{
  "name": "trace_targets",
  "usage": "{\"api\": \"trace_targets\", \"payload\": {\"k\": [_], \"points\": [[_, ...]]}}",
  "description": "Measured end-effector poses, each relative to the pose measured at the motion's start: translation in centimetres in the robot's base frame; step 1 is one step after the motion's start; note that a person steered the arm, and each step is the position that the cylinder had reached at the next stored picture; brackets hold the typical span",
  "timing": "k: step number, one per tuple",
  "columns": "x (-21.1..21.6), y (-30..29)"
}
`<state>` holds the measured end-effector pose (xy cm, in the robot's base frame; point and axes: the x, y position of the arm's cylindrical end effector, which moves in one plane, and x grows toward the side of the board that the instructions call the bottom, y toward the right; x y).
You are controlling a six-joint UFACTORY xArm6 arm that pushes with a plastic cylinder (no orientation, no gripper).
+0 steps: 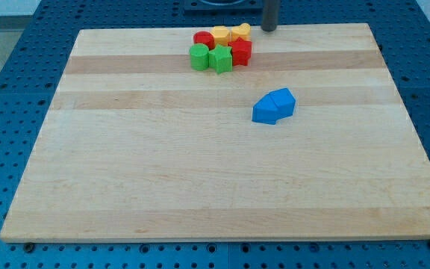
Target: Place the heart above the cube
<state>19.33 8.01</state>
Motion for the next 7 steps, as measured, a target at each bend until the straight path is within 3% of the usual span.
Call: {"api": "trace_targets", "payload": {"k": [2,4,7], "points": [[0.1,-6.8],[0.3,-7.0],[4.7,-4.0]]}}
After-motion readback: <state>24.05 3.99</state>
